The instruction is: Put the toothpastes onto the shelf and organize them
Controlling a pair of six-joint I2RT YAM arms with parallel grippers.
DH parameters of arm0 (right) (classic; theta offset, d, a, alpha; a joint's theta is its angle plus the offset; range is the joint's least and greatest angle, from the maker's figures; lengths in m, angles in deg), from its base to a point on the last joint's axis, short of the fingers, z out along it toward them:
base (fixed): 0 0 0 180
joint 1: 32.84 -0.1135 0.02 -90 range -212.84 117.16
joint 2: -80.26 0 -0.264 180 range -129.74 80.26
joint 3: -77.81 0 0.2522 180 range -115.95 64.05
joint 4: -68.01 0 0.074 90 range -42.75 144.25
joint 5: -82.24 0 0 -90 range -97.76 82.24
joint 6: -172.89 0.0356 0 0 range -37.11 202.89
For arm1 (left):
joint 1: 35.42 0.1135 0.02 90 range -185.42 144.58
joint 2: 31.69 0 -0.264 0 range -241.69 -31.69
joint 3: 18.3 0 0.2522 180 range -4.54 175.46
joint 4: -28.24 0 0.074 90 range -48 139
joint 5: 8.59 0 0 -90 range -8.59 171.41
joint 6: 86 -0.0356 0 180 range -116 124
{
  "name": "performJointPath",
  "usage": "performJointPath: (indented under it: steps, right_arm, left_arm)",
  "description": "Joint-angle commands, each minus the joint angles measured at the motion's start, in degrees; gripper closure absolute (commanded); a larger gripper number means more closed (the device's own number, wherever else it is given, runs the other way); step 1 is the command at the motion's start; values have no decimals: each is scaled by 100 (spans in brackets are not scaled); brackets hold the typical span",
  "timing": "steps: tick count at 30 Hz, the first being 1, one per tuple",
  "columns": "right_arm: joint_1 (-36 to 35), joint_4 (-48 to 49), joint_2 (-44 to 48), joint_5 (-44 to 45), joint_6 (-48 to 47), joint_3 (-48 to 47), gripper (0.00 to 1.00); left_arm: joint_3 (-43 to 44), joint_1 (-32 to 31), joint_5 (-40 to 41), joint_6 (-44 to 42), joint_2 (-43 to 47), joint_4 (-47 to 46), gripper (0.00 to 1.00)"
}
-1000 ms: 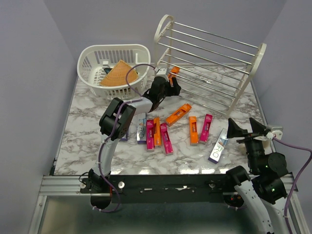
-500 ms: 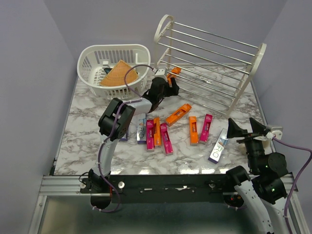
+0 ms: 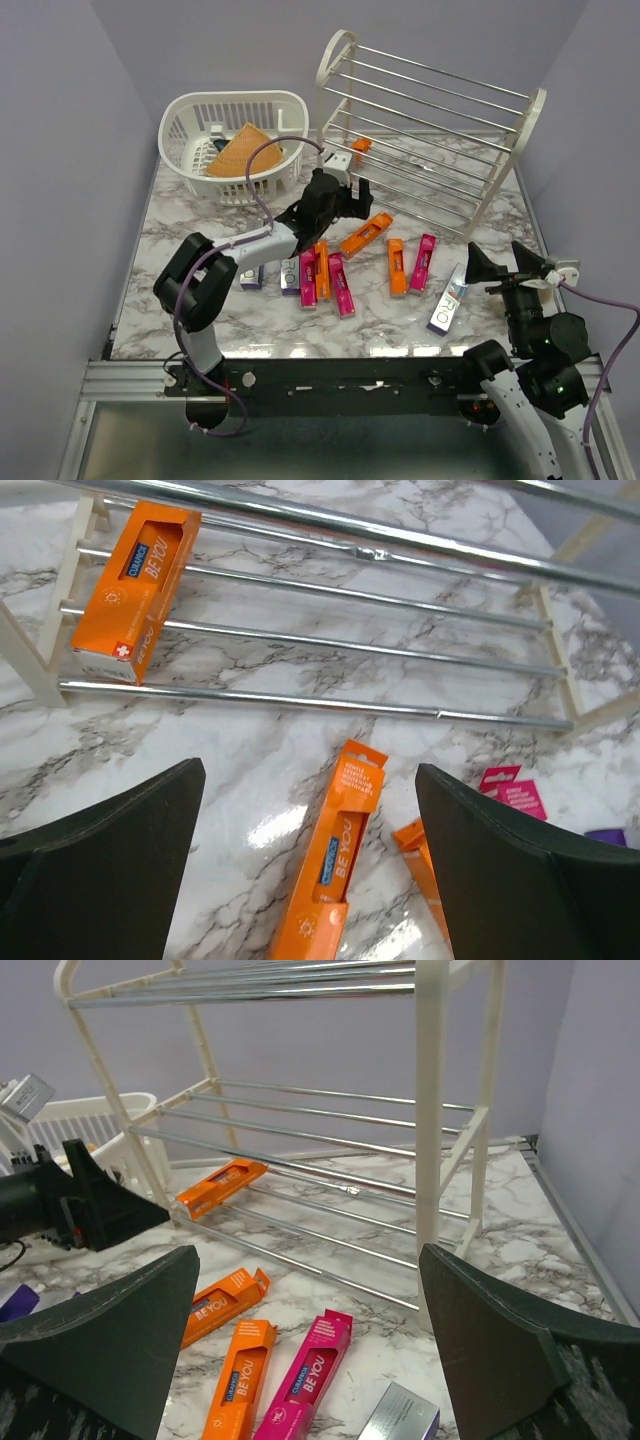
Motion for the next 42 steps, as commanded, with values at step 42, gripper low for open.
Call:
performJointPath:
  steps: [42]
  right_arm:
    - [-41,-80,1649,-282,-134,-127,0]
  left_arm:
    - [-750,-745,27,-1958,-179,1707,34]
